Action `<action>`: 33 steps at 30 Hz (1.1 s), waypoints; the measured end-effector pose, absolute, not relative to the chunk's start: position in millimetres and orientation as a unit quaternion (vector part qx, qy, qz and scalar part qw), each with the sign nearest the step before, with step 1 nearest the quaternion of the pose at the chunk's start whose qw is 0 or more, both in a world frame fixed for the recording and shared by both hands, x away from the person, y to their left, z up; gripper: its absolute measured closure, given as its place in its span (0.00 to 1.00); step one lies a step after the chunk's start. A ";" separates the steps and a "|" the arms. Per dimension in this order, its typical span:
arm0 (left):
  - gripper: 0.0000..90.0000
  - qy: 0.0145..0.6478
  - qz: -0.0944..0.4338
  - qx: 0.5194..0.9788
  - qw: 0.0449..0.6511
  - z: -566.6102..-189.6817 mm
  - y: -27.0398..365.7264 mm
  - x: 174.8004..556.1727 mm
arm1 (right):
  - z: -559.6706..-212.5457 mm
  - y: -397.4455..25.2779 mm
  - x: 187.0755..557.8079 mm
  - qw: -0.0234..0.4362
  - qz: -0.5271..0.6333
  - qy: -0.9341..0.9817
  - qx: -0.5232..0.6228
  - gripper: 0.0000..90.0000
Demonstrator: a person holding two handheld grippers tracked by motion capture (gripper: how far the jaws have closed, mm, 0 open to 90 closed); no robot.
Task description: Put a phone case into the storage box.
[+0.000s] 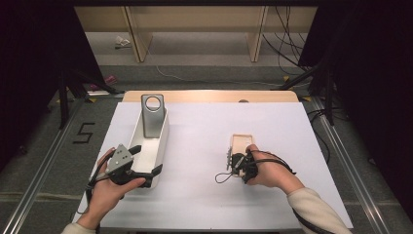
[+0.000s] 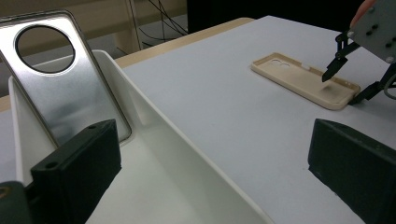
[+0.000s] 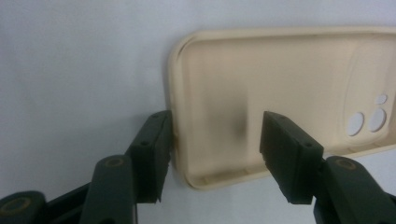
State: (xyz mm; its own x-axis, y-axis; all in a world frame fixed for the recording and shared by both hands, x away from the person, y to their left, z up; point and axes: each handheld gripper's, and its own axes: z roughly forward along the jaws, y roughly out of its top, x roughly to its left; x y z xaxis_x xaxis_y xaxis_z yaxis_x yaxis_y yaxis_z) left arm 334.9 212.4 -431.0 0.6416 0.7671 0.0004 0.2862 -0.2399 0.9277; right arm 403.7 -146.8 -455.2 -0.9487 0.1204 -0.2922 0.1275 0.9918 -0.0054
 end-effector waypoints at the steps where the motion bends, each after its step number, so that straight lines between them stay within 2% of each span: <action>1: 0.02 0.350 0.237 0.751 0.507 -431.1 212.2 335.0 | -455.8 -146.8 403.8 0.146 -0.009 0.987 0.061 0.50; 9: 0.02 0.349 0.237 0.751 0.507 -431.0 212.1 334.8 | -455.1 -144.0 403.3 0.130 -0.019 0.990 0.057 0.60; 19: 0.02 0.348 0.237 0.752 0.507 -431.1 211.4 334.8 | -455.5 -143.2 402.6 0.106 -0.018 0.993 0.047 0.79; 33: 0.03 0.348 0.237 0.752 0.507 -431.4 210.9 334.7 | -455.6 -142.2 400.8 0.095 -0.022 0.994 0.052 0.89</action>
